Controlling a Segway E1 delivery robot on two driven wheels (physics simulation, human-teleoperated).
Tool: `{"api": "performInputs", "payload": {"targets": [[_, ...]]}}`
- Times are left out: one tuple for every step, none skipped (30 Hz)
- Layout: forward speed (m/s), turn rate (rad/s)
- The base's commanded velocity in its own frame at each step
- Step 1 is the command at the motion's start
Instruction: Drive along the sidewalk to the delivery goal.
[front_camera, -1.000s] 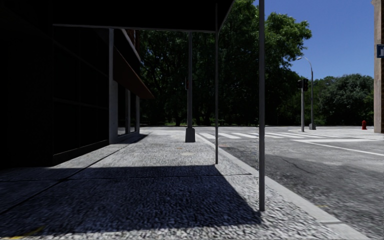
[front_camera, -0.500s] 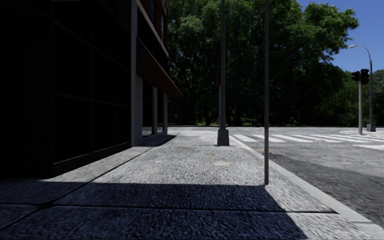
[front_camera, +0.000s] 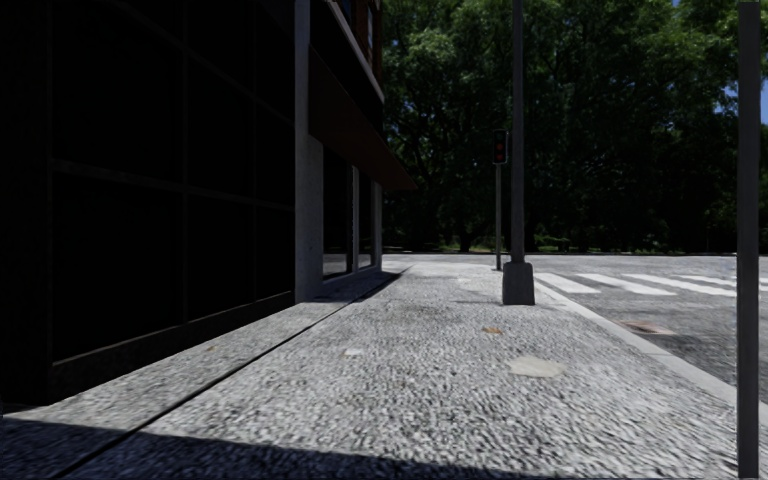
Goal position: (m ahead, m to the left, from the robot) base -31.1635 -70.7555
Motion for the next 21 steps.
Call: {"api": "performInputs", "payload": {"targets": [[2.0,0.0],[2.0,0.0],[2.0,0.0],[2.0,0.0],[2.0,0.0],[2.0,0.0],[2.0,0.0],[2.0,0.0],[2.0,0.0],[2.0,0.0],[2.0,0.0],[2.0,0.0],[2.0,0.0],[2.0,0.0],[2.0,0.0],[2.0,0.0],[2.0,0.0],[2.0,0.0],[2.0,0.0],[2.0,0.0],[2.0,0.0]]}}
